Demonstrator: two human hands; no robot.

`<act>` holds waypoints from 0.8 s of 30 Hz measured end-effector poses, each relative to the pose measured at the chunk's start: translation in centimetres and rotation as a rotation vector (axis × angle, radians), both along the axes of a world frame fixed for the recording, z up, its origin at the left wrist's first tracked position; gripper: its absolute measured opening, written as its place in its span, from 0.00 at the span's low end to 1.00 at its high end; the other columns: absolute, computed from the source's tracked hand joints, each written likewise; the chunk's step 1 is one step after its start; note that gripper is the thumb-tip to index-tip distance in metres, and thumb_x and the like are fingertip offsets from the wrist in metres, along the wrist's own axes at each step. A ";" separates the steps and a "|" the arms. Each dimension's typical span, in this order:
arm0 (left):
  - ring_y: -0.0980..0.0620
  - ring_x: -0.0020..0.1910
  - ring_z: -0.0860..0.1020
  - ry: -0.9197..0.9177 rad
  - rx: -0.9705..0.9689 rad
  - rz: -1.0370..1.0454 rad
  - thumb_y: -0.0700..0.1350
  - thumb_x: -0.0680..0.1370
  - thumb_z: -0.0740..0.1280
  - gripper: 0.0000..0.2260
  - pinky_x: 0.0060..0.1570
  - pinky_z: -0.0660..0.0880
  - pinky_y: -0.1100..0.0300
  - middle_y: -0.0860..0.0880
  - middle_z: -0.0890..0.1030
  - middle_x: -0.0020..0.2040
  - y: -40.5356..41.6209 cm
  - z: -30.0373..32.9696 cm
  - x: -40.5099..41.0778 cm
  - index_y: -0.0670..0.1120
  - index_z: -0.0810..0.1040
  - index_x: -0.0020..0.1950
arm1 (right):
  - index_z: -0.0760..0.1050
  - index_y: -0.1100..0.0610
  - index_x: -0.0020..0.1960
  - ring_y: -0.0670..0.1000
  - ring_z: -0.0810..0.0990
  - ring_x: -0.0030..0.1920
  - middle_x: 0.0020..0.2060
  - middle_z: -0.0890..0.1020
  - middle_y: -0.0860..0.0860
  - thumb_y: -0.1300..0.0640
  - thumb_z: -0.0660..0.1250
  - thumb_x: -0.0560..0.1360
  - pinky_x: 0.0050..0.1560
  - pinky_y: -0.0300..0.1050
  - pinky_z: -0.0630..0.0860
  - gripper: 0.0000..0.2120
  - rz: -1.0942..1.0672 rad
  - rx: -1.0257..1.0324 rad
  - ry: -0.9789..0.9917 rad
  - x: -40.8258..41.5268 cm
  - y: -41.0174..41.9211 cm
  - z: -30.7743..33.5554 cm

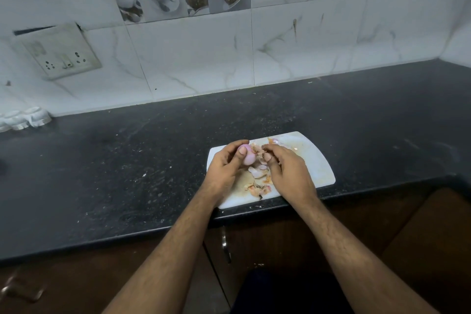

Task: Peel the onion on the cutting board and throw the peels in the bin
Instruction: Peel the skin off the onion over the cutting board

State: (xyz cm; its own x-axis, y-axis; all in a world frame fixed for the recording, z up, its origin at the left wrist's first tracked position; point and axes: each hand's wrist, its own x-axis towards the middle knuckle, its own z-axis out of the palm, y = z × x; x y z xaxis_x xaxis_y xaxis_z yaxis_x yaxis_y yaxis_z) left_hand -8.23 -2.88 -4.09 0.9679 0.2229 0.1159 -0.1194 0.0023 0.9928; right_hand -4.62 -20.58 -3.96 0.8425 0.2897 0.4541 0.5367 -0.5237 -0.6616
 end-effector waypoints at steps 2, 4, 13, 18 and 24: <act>0.46 0.60 0.85 -0.006 0.051 -0.031 0.50 0.84 0.68 0.16 0.66 0.80 0.48 0.44 0.87 0.60 -0.2 0.0 -0.1 0.44 0.81 0.68 | 0.75 0.50 0.67 0.44 0.79 0.55 0.60 0.81 0.44 0.42 0.60 0.83 0.55 0.45 0.79 0.18 0.046 0.063 0.011 -0.1 -0.2 0.1; 0.45 0.62 0.84 -0.004 0.077 -0.080 0.51 0.83 0.69 0.17 0.67 0.79 0.48 0.43 0.86 0.61 -0.4 0.1 -0.1 0.43 0.81 0.67 | 0.75 0.49 0.65 0.43 0.78 0.52 0.58 0.79 0.43 0.37 0.58 0.81 0.51 0.43 0.77 0.20 0.069 0.019 0.014 -0.3 -0.1 0.2; 0.47 0.64 0.84 0.013 0.100 -0.130 0.53 0.82 0.67 0.20 0.68 0.79 0.47 0.45 0.86 0.63 -0.5 0.0 -0.2 0.43 0.80 0.69 | 0.74 0.52 0.54 0.50 0.73 0.50 0.49 0.80 0.47 0.43 0.50 0.85 0.51 0.51 0.72 0.18 -0.043 -0.288 -0.089 0.1 0.6 0.1; 0.42 0.66 0.83 0.003 0.112 -0.177 0.52 0.77 0.75 0.23 0.66 0.80 0.44 0.44 0.85 0.64 -0.3 0.0 -0.1 0.44 0.80 0.69 | 0.73 0.52 0.44 0.51 0.73 0.44 0.38 0.77 0.43 0.47 0.55 0.85 0.51 0.53 0.72 0.16 -0.067 -0.155 -0.052 0.2 0.2 0.1; 0.50 0.67 0.82 -0.069 0.317 -0.137 0.52 0.75 0.78 0.23 0.69 0.78 0.48 0.52 0.84 0.65 -0.7 -0.2 -0.4 0.52 0.80 0.69 | 0.68 0.48 0.42 0.49 0.69 0.42 0.33 0.68 0.37 0.50 0.58 0.85 0.48 0.50 0.67 0.13 -0.046 -0.105 -0.065 0.1 0.0 0.4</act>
State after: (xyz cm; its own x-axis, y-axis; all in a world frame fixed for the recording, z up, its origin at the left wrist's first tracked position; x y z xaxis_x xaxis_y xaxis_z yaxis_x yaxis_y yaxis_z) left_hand -8.63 -3.62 -4.31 0.9739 0.0336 0.2244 -0.2059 -0.2844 0.9363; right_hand -4.52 -20.56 -3.53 0.8256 0.3007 0.4775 0.5508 -0.6131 -0.5663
